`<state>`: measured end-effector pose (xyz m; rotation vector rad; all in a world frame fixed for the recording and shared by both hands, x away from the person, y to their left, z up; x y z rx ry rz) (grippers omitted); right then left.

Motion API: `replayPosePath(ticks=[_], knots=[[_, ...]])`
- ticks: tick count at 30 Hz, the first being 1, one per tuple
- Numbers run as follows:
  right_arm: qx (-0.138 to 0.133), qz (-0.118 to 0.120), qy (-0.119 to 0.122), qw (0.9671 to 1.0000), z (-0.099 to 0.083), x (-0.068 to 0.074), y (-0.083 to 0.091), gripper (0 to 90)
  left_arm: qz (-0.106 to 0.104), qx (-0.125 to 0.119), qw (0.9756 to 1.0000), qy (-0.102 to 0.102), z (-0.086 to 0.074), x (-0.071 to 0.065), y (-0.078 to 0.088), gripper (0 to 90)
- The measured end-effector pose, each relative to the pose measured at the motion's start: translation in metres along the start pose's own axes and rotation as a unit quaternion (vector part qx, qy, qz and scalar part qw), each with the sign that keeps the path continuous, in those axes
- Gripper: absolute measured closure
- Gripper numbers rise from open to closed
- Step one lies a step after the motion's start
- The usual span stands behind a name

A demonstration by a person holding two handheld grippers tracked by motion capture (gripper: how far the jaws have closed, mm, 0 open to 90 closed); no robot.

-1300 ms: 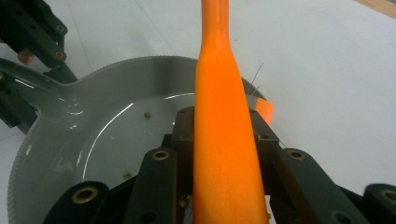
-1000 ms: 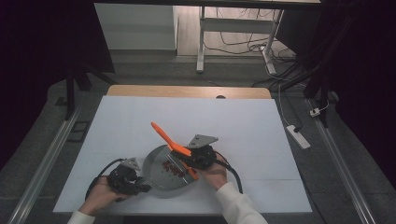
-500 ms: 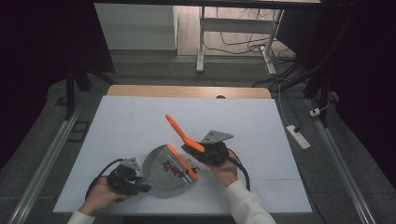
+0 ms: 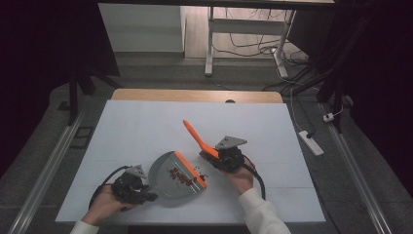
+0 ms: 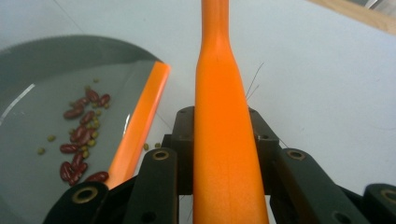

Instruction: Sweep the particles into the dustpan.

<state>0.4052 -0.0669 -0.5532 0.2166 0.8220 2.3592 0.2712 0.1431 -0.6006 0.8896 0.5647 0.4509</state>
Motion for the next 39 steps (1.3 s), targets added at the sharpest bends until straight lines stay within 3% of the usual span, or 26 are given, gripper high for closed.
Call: replayPosePath(ticks=[4,7,23,27,33,35,37,39], knots=[[0.016,-0.001,0.004,0.9999,-0.008,0.002,-0.007,69.5,-0.001,0.000,1.0000,-0.001,0.000,0.000,0.000,61.6],[0.012,0.014,-0.002,0.9998,-0.009,0.009,-0.010,69.5,-0.001,0.000,1.0000,-0.001,0.000,0.000,0.000,61.6],[0.009,0.042,0.014,0.9990,-0.003,0.044,-0.017,69.5,-0.001,0.001,1.0000,-0.002,0.000,-0.001,0.000,61.6],[0.008,0.039,0.030,0.9987,0.000,0.052,-0.020,69.3,-0.001,0.003,1.0000,-0.003,-0.001,0.000,-0.001,61.6],[0.002,0.039,0.030,0.9988,0.003,0.056,-0.021,69.2,-0.001,0.003,1.0000,-0.003,-0.001,-0.001,-0.001,61.6],[-0.004,0.045,0.026,0.9986,0.005,0.057,-0.020,69.3,-0.001,0.004,1.0000,-0.003,-0.001,-0.001,-0.001,61.6],[-0.011,0.065,0.012,0.9978,0.007,0.061,-0.018,69.5,-0.001,0.003,1.0000,-0.003,-0.001,-0.001,-0.001,61.6],[-0.011,0.077,0.016,0.9969,0.009,0.067,-0.018,69.5,-0.001,0.002,1.0000,-0.003,-0.001,-0.001,-0.001,61.6]])
Point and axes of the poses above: each handheld gripper's, and its own axes: y roughly backward along the jaws, z roughly out of its top, x roughly to its left, the point moved 10 cm from there along -y, roughly forward along the jaws
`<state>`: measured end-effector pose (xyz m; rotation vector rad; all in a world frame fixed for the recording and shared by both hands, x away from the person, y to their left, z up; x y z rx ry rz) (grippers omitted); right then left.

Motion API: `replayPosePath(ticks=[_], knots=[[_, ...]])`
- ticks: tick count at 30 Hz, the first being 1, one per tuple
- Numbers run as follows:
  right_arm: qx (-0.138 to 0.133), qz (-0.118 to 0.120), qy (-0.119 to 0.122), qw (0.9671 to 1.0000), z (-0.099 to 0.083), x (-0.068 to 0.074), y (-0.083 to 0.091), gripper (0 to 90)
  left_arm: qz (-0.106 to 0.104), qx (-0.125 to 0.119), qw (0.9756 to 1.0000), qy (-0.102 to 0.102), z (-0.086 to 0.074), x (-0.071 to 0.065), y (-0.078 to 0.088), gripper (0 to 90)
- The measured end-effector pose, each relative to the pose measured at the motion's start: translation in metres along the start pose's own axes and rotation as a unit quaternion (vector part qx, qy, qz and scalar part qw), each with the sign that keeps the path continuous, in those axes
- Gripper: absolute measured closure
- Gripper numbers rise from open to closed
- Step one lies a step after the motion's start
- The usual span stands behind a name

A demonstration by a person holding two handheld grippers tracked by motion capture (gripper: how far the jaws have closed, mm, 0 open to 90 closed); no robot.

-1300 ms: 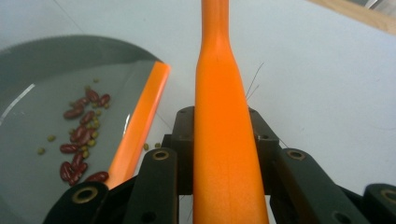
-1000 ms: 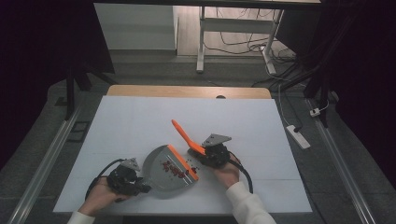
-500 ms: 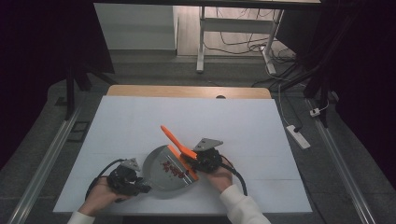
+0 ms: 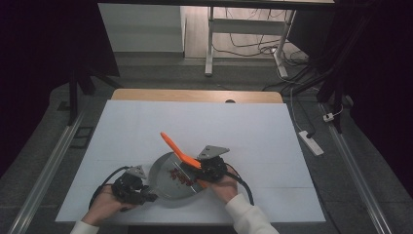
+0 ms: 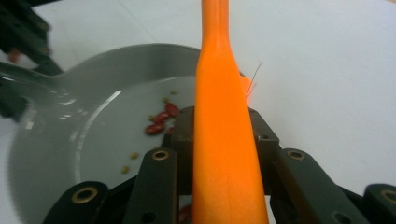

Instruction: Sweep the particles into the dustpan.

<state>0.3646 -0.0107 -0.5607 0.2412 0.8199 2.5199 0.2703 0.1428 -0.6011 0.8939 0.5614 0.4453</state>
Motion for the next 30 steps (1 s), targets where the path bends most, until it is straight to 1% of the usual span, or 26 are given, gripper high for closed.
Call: replayPosePath(ticks=[1,3,5,7,12,14,16,18,20,21,24,27,30], knots=[[0.001,0.006,0.006,1.0000,0.001,0.003,0.000,69.5,0.000,0.000,1.0000,0.000,0.000,0.000,0.000,61.6],[-0.010,0.017,0.018,0.9996,0.006,0.008,0.002,69.5,0.000,0.000,1.0000,-0.001,0.000,0.000,0.000,61.6],[-0.019,0.009,0.027,0.9994,0.011,0.005,0.007,69.5,0.000,0.000,1.0000,-0.001,0.000,0.000,0.000,61.6],[-0.024,-0.007,0.026,0.9994,0.012,-0.002,0.012,69.4,0.000,-0.001,1.0000,0.000,0.000,0.000,0.000,61.6],[-0.032,-0.040,-0.003,0.9987,0.008,-0.026,0.024,69.5,-0.002,-0.001,1.0000,0.000,0.000,0.000,0.001,61.6],[-0.035,-0.050,-0.010,0.9981,0.007,-0.034,0.029,69.5,-0.004,-0.003,1.0000,0.001,-0.001,0.000,0.001,61.6],[-0.035,-0.060,-0.012,0.9975,0.005,-0.041,0.034,69.4,-0.005,-0.003,1.0000,0.001,-0.001,0.000,0.003,61.6],[-0.037,-0.066,-0.017,0.9970,0.004,-0.047,0.038,69.4,-0.005,-0.003,1.0000,-0.001,-0.002,0.000,0.003,61.7],[-0.039,-0.072,-0.025,0.9963,0.003,-0.052,0.043,69.5,-0.005,-0.004,1.0000,-0.001,-0.003,0.000,0.004,61.7],[-0.040,-0.074,-0.026,0.9961,0.002,-0.054,0.046,69.4,-0.005,-0.003,1.0000,-0.002,-0.004,0.001,0.005,61.7],[-0.038,-0.082,-0.034,0.9953,-0.002,-0.060,0.052,69.5,-0.005,-0.003,1.0000,-0.002,-0.005,0.000,0.006,61.7],[-0.032,-0.087,-0.041,0.9948,-0.008,-0.065,0.055,69.5,-0.005,-0.001,1.0000,-0.006,-0.007,-0.001,0.008,61.7],[-0.024,-0.088,-0.045,0.9948,-0.014,-0.067,0.054,69.5,-0.007,0.000,0.9999,-0.011,-0.008,-0.002,0.009,61.7]])
Point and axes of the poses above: each handheld gripper's, and its own axes: y roughly backward along the jaws, z roughly out of its top, x roughly to its left, the point moved 10 cm from there along -y, roughly forward along the jaws
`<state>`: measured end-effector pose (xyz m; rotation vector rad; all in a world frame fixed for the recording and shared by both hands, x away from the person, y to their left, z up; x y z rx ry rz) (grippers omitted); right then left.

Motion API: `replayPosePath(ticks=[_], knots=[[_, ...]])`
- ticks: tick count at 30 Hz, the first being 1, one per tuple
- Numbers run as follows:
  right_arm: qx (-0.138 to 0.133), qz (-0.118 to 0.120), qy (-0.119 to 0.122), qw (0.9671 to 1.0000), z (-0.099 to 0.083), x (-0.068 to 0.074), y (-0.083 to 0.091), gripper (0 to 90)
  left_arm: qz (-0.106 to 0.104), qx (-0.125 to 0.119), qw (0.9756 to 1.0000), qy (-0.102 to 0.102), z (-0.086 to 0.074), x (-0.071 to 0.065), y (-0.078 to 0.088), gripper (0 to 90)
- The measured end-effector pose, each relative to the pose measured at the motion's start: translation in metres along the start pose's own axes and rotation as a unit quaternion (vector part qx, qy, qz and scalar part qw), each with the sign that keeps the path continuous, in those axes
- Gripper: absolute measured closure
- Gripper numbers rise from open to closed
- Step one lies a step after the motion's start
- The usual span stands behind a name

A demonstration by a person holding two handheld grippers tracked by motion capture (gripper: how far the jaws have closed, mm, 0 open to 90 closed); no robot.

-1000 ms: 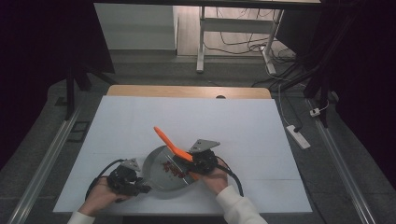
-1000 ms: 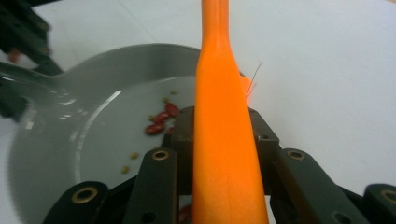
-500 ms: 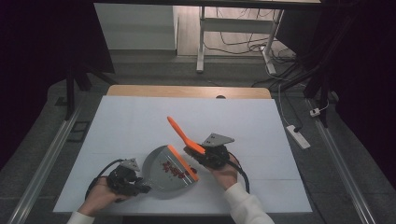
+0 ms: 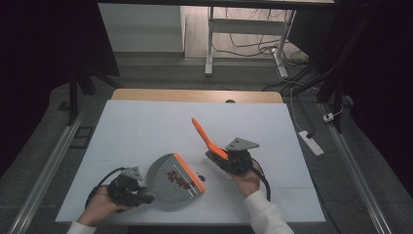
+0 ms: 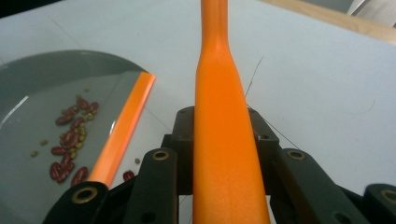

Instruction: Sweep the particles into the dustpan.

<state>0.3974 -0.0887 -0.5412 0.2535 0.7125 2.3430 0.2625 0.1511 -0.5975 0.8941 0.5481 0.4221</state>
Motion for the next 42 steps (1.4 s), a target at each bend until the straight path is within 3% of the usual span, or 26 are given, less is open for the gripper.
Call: replayPosePath(ticks=[10,18,25,30,32,35,39,42], knots=[[0.034,0.005,0.016,0.9993,-0.021,0.012,-0.005,69.4,-0.007,0.007,0.9999,-0.012,0.000,-0.006,-0.002,61.7],[0.035,0.024,0.023,0.9988,-0.025,0.031,-0.009,69.3,-0.008,0.007,0.9999,-0.012,0.001,-0.007,-0.004,61.7],[0.031,0.029,0.032,0.9986,-0.023,0.044,-0.012,69.3,-0.009,0.007,0.9999,-0.012,0.001,-0.007,-0.004,61.7],[0.027,0.040,0.033,0.9983,-0.021,0.053,-0.013,69.3,-0.010,0.007,0.9999,-0.012,0.001,-0.007,-0.005,61.7],[0.025,0.056,0.032,0.9976,-0.020,0.061,-0.014,69.4,-0.010,0.007,0.9999,-0.012,0.001,-0.007,-0.005,61.6],[0.023,0.060,0.048,0.9967,-0.017,0.071,-0.016,69.3,-0.010,0.008,0.9998,-0.013,0.001,-0.007,-0.005,61.7],[0.001,0.088,0.047,0.9951,-0.008,0.081,-0.012,69.5,-0.010,0.007,0.9998,-0.013,0.001,-0.007,-0.005,61.6],[-0.014,0.077,0.052,0.9956,-0.001,0.078,-0.006,69.5,-0.010,0.007,0.9998,-0.013,0.001,-0.007,-0.005,61.6]])
Point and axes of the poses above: each handheld gripper's, and its own axes: y roughly backward along the jaws, z roughly out of its top, x roughly to its left, the point moved 10 cm from there along -y, roughly forward along the jaws
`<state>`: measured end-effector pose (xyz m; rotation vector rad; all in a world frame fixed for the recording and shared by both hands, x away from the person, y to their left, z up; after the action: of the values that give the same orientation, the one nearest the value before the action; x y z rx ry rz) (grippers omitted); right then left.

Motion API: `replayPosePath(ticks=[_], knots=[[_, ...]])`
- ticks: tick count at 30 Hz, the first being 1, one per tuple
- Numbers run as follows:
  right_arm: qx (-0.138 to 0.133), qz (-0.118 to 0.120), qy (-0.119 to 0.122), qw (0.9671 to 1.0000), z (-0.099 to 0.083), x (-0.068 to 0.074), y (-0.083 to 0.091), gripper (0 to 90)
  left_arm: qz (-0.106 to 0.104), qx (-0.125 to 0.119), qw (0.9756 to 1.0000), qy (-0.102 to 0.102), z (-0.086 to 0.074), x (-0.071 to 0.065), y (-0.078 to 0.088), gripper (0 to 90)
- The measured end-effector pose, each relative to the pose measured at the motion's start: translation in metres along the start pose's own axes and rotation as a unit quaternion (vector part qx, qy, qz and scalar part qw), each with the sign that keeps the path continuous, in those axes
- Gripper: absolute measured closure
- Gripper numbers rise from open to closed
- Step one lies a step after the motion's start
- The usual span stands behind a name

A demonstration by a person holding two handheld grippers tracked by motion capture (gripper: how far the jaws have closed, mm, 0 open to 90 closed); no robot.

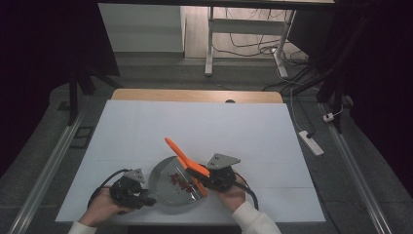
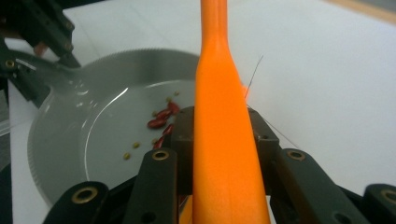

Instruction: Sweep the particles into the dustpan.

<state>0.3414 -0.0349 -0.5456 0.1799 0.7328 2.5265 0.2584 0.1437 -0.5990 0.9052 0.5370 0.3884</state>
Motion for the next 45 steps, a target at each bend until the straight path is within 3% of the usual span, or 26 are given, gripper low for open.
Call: replayPosePath(ticks=[6,10,13,18,29,35,38,41,45], knots=[[-0.012,-0.041,-0.023,0.9988,0.001,-0.027,0.015,69.5,-0.001,0.000,1.0000,0.001,0.000,0.000,0.000,61.6],[0.002,-0.070,-0.043,0.9966,-0.011,-0.048,0.019,69.5,0.000,0.000,1.0000,0.000,-0.001,0.000,0.001,61.6],[0.017,-0.077,-0.057,0.9952,-0.022,-0.054,0.018,69.5,0.000,0.002,1.0000,-0.001,-0.002,-0.001,0.003,61.6],[0.040,-0.071,-0.047,0.9956,-0.033,-0.047,0.018,69.5,0.003,0.004,1.0000,0.001,-0.004,-0.003,0.004,61.7],[0.040,-0.048,-0.037,0.9974,-0.033,-0.016,0.011,69.3,0.005,0.006,1.0000,-0.001,-0.004,-0.003,0.003,61.7],[0.029,-0.008,-0.032,0.9990,-0.028,0.005,0.007,69.3,0.007,0.007,1.0000,-0.001,-0.004,-0.003,0.003,61.6],[0.007,0.017,-0.034,0.9992,-0.019,0.014,0.009,69.5,0.006,0.007,1.0000,-0.001,-0.004,-0.003,0.003,61.7],[-0.008,0.000,-0.028,0.9996,-0.011,0.010,0.016,69.5,0.005,0.006,1.0000,-0.002,-0.004,-0.003,0.002,61.7],[-0.013,-0.028,-0.041,0.9987,-0.011,-0.008,0.024,69.5,0.005,0.006,1.0000,-0.001,-0.004,-0.003,0.002,61.6]])
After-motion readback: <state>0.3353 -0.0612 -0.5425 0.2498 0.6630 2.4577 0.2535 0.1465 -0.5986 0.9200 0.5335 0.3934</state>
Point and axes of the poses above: each handheld gripper's, and its own axes: y roughly backward along the jaws, z roughly out of its top, x roughly to its left, the point moved 10 cm from there along -y, roughly forward along the jaws
